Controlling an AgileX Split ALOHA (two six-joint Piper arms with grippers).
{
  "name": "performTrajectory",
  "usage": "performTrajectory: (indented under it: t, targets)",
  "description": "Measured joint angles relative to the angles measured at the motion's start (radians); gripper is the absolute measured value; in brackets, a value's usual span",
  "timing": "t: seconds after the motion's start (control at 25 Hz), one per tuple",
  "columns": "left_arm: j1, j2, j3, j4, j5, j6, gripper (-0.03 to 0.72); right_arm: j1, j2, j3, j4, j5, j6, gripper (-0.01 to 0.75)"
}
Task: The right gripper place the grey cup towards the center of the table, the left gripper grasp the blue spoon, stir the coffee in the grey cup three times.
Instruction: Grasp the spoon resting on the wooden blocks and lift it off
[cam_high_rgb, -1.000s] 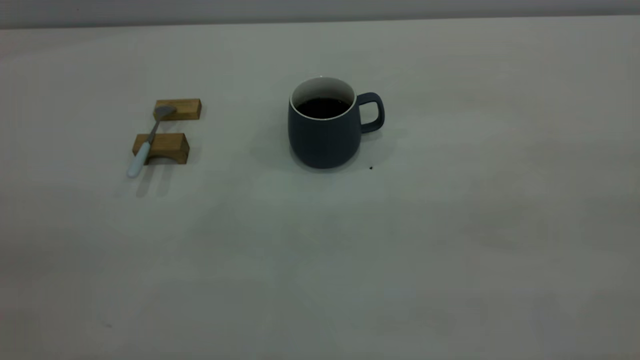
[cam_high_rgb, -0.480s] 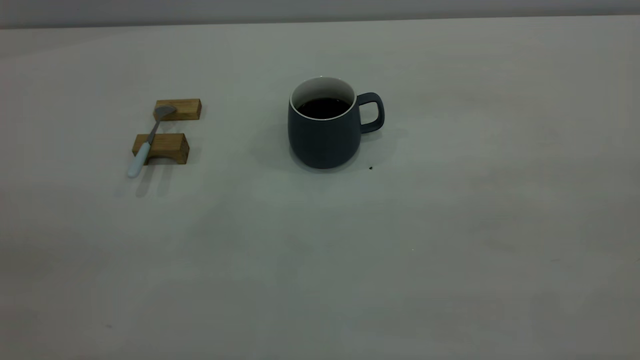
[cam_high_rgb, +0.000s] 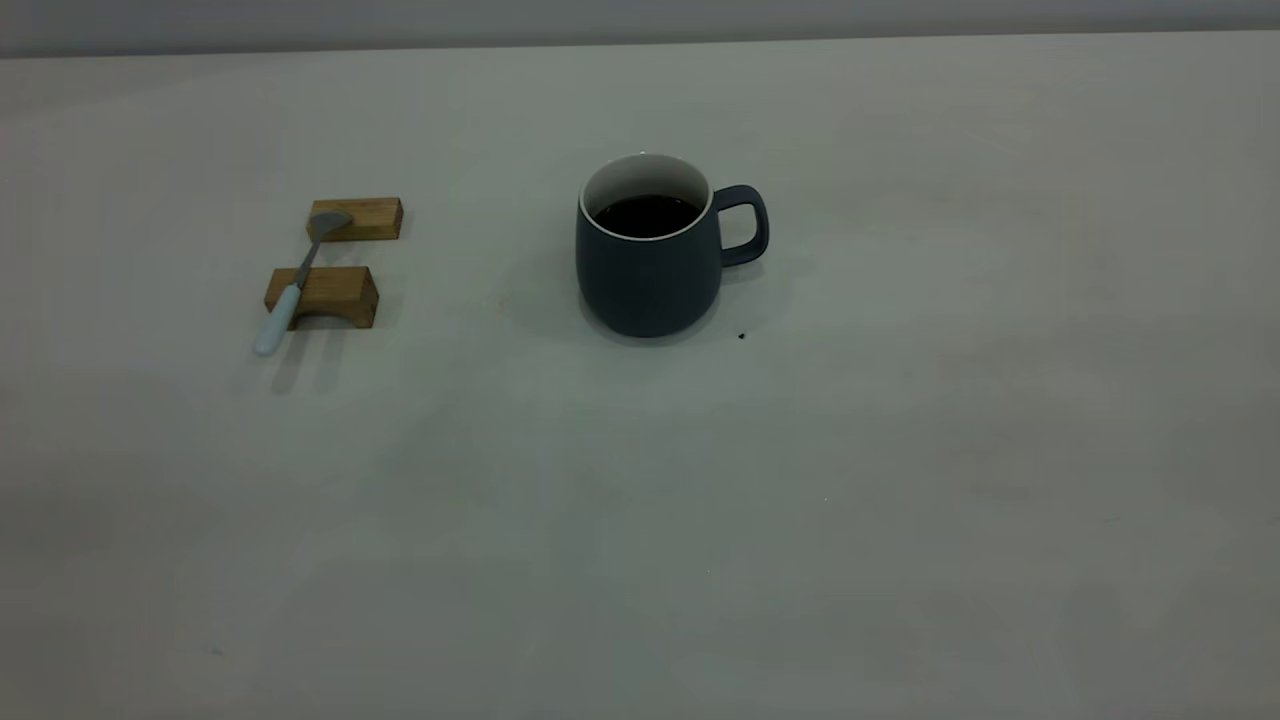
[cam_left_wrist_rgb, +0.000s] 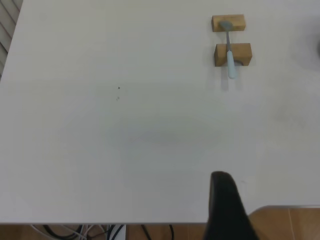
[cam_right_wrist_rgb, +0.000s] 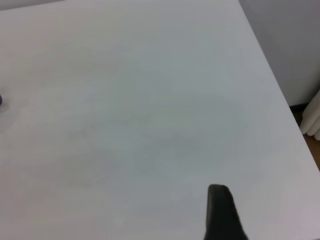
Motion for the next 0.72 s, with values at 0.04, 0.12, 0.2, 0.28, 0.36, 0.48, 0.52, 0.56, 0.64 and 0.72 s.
performTrajectory:
  t: [0.04,0.12,0.2,0.28,0.36,0.48,0.52,0.56,0.64,0.72]
  targets:
    - [0.0,0.0,0.0,0.0,0.0,0.0,0.519,0.0,0.0,0.0,0.0,0.0,0.0,0.51]
    - [0.0,0.0,0.0,0.0,0.0,0.0,0.519,0.0,0.0,0.0,0.0,0.0,0.0,0.51]
    - [0.0,0.0,0.0,0.0,0.0,0.0,0.519,0.0,0.0,0.0,0.0,0.0,0.0,0.51]
    - [0.0,0.0,0.0,0.0,0.0,0.0,0.519,0.0,0.0,0.0,0.0,0.0,0.0,0.51]
    - [0.0,0.0,0.0,0.0,0.0,0.0,0.519,0.0,0.0,0.0,0.0,0.0,0.0,0.51]
    - [0.0,0.0,0.0,0.0,0.0,0.0,0.519,0.0,0.0,0.0,0.0,0.0,0.0,0.51]
    - [0.0,0.0,0.0,0.0,0.0,0.0,0.519,0.0,0.0,0.0,0.0,0.0,0.0,0.51]
    - [0.0,0.0,0.0,0.001,0.0,0.0,0.519,0.0,0.0,0.0,0.0,0.0,0.0,0.51]
    - [0.0,0.0,-0.001,0.011,0.0,0.0,0.519,0.0,0.0,0.0,0.0,0.0,0.0,0.51]
    - [0.0,0.017,-0.01,0.021,0.001,0.0,0.523,0.0,0.0,0.0,0.0,0.0,0.0,0.51]
